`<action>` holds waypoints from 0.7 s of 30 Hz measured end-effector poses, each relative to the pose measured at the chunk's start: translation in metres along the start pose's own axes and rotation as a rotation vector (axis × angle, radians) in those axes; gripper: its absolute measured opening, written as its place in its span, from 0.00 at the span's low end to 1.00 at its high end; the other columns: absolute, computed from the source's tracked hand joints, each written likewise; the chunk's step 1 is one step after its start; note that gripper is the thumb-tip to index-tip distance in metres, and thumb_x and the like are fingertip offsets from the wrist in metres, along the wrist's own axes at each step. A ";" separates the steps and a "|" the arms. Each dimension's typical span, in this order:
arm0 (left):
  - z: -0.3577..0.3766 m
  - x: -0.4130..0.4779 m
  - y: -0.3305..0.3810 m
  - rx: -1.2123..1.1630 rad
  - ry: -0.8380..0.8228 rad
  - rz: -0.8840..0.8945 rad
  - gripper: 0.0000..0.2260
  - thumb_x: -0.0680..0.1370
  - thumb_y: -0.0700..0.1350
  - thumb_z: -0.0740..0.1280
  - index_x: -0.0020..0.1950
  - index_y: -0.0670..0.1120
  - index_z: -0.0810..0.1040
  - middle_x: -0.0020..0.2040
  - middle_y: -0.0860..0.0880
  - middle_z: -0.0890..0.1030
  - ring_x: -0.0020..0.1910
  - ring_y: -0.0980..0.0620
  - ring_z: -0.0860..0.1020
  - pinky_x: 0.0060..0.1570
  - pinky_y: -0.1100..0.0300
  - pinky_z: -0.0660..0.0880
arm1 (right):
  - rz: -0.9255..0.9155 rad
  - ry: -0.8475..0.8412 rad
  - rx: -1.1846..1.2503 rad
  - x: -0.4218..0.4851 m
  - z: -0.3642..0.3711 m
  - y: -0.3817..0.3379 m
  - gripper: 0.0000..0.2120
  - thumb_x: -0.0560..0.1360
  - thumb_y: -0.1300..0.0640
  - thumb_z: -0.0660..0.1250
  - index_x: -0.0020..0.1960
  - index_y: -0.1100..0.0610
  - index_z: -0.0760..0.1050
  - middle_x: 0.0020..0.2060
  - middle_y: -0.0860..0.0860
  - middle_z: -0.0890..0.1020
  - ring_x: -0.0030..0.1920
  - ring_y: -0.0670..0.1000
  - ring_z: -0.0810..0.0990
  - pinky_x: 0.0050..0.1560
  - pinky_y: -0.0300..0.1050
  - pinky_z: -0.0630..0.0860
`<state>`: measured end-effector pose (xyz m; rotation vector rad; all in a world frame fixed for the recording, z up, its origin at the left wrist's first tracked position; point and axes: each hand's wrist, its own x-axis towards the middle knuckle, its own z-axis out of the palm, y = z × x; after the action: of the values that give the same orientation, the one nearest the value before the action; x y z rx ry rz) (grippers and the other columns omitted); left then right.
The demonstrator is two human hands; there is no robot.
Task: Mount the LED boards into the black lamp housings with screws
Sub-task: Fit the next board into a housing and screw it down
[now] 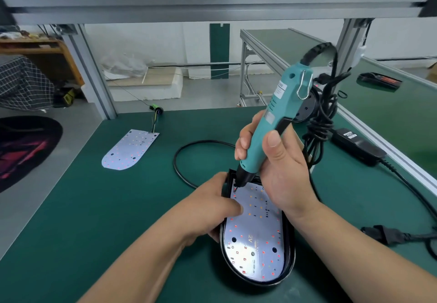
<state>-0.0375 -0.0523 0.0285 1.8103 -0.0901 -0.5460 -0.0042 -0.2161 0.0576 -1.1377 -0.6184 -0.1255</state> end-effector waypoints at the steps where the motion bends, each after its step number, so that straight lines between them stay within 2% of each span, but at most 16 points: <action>1: 0.000 0.000 0.000 0.002 0.003 0.003 0.19 0.77 0.37 0.67 0.64 0.54 0.74 0.45 0.52 0.86 0.39 0.49 0.86 0.31 0.57 0.79 | 0.009 -0.011 0.002 0.001 -0.001 0.000 0.25 0.81 0.40 0.68 0.63 0.60 0.67 0.44 0.59 0.74 0.42 0.59 0.72 0.51 0.59 0.69; 6: -0.001 -0.001 0.002 -0.003 -0.007 0.017 0.18 0.77 0.37 0.67 0.63 0.54 0.74 0.43 0.55 0.85 0.38 0.52 0.85 0.31 0.57 0.79 | 0.007 -0.085 -0.032 -0.001 -0.001 -0.003 0.28 0.80 0.39 0.69 0.65 0.59 0.68 0.45 0.58 0.75 0.45 0.60 0.73 0.52 0.56 0.72; 9: 0.000 -0.003 0.004 0.001 -0.031 0.038 0.18 0.78 0.36 0.66 0.62 0.57 0.74 0.40 0.59 0.84 0.38 0.54 0.85 0.31 0.58 0.79 | -0.023 -0.104 -0.052 -0.003 -0.001 -0.004 0.27 0.80 0.39 0.69 0.68 0.59 0.69 0.46 0.59 0.76 0.46 0.61 0.73 0.53 0.60 0.70; 12: 0.000 -0.003 0.004 0.008 -0.008 0.030 0.19 0.78 0.38 0.67 0.64 0.56 0.73 0.42 0.55 0.84 0.38 0.53 0.85 0.31 0.58 0.79 | -0.025 -0.071 -0.056 -0.004 -0.003 -0.006 0.25 0.81 0.40 0.68 0.69 0.56 0.70 0.46 0.58 0.77 0.47 0.61 0.73 0.53 0.64 0.69; 14: 0.001 -0.002 0.004 0.013 0.008 0.030 0.19 0.77 0.39 0.68 0.64 0.56 0.73 0.44 0.52 0.84 0.38 0.51 0.85 0.31 0.57 0.79 | -0.024 -0.067 -0.088 -0.004 -0.006 -0.007 0.22 0.83 0.44 0.66 0.69 0.56 0.69 0.46 0.57 0.77 0.48 0.62 0.73 0.54 0.64 0.69; 16: 0.002 -0.003 0.003 0.007 0.012 0.038 0.19 0.76 0.39 0.68 0.64 0.56 0.74 0.43 0.53 0.84 0.38 0.51 0.85 0.32 0.56 0.79 | -0.035 -0.089 -0.118 -0.006 -0.006 -0.008 0.20 0.82 0.49 0.64 0.70 0.57 0.69 0.47 0.57 0.77 0.48 0.62 0.73 0.53 0.66 0.69; 18: 0.002 -0.004 0.004 0.007 0.006 0.050 0.19 0.76 0.40 0.68 0.63 0.56 0.74 0.40 0.57 0.83 0.37 0.52 0.84 0.31 0.57 0.78 | -0.060 -0.104 -0.116 -0.007 -0.003 -0.012 0.23 0.82 0.45 0.67 0.70 0.58 0.69 0.47 0.58 0.77 0.48 0.62 0.73 0.53 0.65 0.69; 21: 0.002 -0.005 0.004 0.007 0.004 0.048 0.19 0.74 0.42 0.68 0.63 0.56 0.75 0.45 0.52 0.86 0.41 0.49 0.86 0.33 0.55 0.79 | -0.126 -0.058 -0.051 0.000 0.000 -0.026 0.28 0.82 0.42 0.68 0.71 0.61 0.68 0.46 0.60 0.76 0.46 0.61 0.74 0.53 0.61 0.72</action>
<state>-0.0418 -0.0541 0.0333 1.8114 -0.1327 -0.5085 -0.0149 -0.2268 0.0782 -1.1543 -0.7427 -0.2174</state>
